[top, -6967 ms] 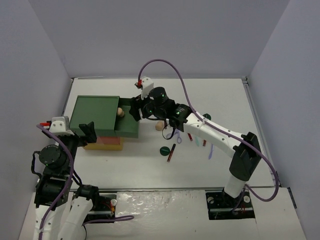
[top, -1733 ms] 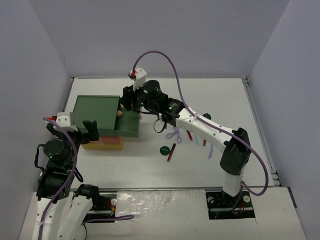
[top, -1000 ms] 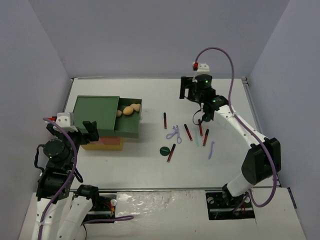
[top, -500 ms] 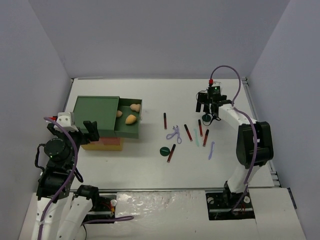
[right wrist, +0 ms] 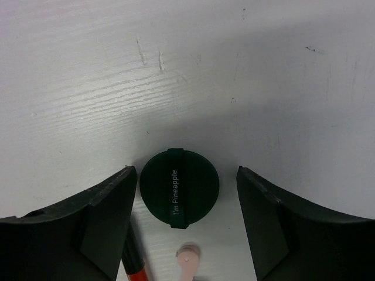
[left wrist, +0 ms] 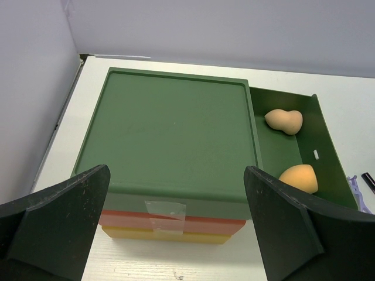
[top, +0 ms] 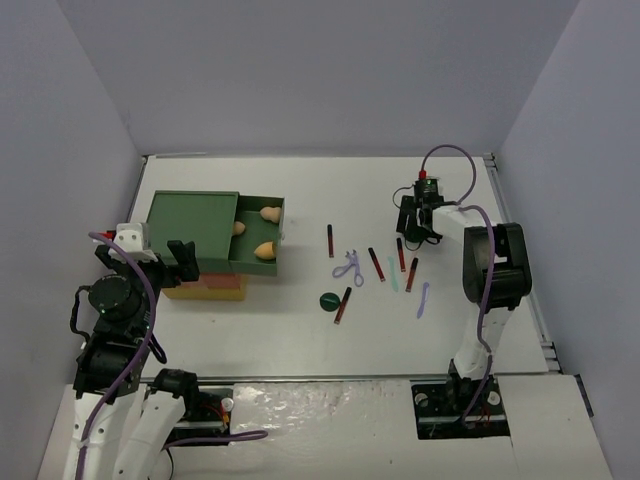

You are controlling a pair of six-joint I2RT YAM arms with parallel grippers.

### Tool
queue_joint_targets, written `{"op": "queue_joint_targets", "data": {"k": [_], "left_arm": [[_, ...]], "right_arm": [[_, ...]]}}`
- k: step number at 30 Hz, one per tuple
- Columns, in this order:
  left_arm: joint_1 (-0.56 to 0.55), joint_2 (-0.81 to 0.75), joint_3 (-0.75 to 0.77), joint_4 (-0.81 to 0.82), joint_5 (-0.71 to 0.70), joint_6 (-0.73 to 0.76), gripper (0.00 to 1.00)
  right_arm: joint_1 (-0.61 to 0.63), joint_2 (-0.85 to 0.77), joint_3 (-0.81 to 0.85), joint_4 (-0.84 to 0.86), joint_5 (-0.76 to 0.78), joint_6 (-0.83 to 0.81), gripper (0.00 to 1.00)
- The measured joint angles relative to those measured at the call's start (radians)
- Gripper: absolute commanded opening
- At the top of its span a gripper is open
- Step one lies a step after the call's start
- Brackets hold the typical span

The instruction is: Organize the makeup

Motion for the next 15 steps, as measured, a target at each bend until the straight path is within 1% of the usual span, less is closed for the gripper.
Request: {"op": "queue_joint_targets", "data": {"k": [5, 7, 10, 15], "left_arm": [[0.000, 0.000, 0.000, 0.000, 0.001, 0.000, 0.97], [0.000, 0.000, 0.000, 0.000, 0.001, 0.000, 0.97], [0.000, 0.000, 0.000, 0.000, 0.001, 0.000, 0.97], [0.000, 0.000, 0.000, 0.000, 0.002, 0.000, 0.97]], "right_arm": [[0.000, 0.001, -0.004, 0.009, 0.000, 0.013, 0.29], [0.000, 0.000, -0.007, 0.015, 0.002, 0.019, 0.16], [0.000, -0.001, -0.014, 0.025, 0.004, 0.025, 0.09], [0.002, -0.015, -0.020, 0.017, -0.005, 0.024, 0.06]]}}
